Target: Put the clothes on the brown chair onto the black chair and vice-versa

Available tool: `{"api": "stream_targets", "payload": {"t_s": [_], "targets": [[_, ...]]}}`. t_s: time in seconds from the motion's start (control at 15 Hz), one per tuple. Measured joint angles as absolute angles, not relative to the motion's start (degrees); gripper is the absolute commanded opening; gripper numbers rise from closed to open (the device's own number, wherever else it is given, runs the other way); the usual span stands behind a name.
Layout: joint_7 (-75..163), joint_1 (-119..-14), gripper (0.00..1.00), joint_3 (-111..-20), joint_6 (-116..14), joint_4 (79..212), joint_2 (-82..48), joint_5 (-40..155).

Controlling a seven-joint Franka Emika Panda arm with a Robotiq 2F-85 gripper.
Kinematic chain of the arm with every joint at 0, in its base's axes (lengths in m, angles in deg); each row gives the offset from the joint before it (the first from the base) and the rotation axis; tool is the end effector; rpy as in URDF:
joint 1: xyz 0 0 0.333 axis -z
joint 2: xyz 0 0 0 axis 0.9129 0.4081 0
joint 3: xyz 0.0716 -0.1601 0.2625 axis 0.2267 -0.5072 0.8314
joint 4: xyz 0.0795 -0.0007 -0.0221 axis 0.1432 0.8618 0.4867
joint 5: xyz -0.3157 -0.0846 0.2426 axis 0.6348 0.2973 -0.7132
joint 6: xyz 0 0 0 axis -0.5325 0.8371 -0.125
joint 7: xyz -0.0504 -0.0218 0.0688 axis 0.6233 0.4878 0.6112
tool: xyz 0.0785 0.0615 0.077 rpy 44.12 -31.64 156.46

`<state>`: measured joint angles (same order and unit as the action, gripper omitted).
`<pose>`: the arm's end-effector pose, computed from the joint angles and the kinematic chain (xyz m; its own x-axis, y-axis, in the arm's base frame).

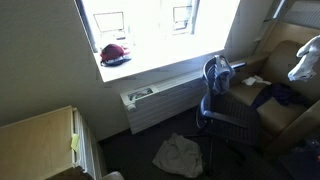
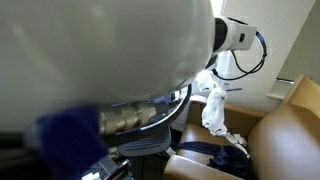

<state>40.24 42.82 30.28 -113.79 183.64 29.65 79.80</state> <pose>0.5180 -0.2789 0.4573 0.1153 -0.6558 0.7461 0.0621 -0.7449 -0.6643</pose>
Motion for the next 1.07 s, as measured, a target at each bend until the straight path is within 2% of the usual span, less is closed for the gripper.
{"api": "stream_targets", "payload": {"t_s": [0.2,0.53,0.6,0.67,0.87,1.07], "targets": [[37.2,42.1,0.01,26.5,-113.8,182.8,29.4,79.8],[28.5,35.8,0.01,10.8,-113.8,184.5,28.5,81.1],[26.9,34.0,0.28,7.6,-113.8,184.4,28.1,81.6],[25.4,32.2,0.05,4.8,-113.9,183.9,27.8,82.2],[23.2,28.6,0.26,0.5,-113.9,180.1,27.7,83.6],[23.2,28.0,0.28,0.5,-113.8,179.1,27.0,83.8]]}}
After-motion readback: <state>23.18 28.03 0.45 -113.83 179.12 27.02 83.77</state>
